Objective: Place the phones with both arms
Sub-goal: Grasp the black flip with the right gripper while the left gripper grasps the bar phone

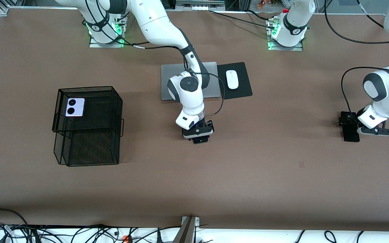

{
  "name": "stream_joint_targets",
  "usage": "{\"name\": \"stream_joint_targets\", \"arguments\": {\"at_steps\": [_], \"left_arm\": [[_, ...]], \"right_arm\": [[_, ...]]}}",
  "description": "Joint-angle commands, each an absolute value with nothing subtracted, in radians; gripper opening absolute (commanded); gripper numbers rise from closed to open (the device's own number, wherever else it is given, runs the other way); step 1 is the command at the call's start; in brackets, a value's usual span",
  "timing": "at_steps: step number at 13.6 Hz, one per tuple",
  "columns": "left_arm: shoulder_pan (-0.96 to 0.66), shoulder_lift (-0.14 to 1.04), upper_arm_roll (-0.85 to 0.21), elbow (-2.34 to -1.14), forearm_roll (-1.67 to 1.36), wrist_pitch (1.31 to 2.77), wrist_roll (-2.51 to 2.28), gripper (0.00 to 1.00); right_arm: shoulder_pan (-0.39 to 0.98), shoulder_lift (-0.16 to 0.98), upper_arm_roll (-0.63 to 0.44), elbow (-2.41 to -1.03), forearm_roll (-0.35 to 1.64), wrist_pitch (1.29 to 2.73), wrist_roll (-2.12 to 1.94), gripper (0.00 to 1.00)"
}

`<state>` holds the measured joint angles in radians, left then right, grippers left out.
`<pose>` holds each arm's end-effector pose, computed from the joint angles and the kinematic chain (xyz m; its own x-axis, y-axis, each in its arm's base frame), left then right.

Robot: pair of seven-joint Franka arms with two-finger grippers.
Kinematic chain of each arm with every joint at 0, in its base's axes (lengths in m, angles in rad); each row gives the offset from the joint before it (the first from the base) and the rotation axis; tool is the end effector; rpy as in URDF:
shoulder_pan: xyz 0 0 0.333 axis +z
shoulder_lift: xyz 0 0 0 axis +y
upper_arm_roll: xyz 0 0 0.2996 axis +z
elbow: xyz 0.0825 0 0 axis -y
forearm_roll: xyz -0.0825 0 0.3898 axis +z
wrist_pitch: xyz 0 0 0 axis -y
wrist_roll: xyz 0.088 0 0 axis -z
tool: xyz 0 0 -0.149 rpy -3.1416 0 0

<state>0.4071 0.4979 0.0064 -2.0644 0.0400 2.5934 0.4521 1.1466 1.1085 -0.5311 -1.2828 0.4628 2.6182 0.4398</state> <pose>0.5407 0.2376 0.1296 0.9972 -0.0735 0.0167 -0.0728 -0.9967 -0.0358 0.5704 0.5251 0.1125 0.9131 0.1357 0.3846 0.1681 -0.9844 -0.0518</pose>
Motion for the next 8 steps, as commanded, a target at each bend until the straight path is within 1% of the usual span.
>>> {"name": "stream_joint_targets", "arguments": {"at_steps": [1, 3, 4, 5, 6, 7, 8], "left_arm": [[0.431, 0.535, -0.008, -2.01, 0.026, 2.594, 0.474, 1.0], [0.44, 0.549, -0.008, -1.997, 0.026, 2.595, 0.474, 1.0], [0.445, 0.558, -0.008, -1.994, 0.028, 2.597, 0.474, 1.0], [0.448, 0.563, -0.008, -1.996, 0.025, 2.623, 0.474, 1.0], [0.449, 0.577, -0.008, -1.996, 0.025, 2.64, 0.472, 1.0], [0.449, 0.581, -0.008, -1.996, 0.023, 2.64, 0.462, 1.0], [0.449, 0.583, -0.009, -1.996, 0.025, 2.64, 0.46, 1.0]], "right_arm": [[1.152, 1.117, -0.535, -1.275, 0.448, 2.632, 0.468, 0.87], [1.154, 1.115, -0.535, -1.275, 0.451, 2.632, 0.469, 0.43], [1.154, 1.114, -0.537, -1.275, 0.451, 2.632, 0.48, 0.28], [1.155, 1.108, -0.537, -1.275, 0.449, 2.631, 0.491, 0.15], [1.163, 1.103, -0.54, -1.278, 0.449, 2.625, 0.494, 0.11], [1.167, 1.086, -0.545, -1.296, 0.449, 2.62, 0.494, 0.11], [1.169, 1.042, -0.546, -1.34, 0.449, 2.617, 0.492, 0.11]]}}
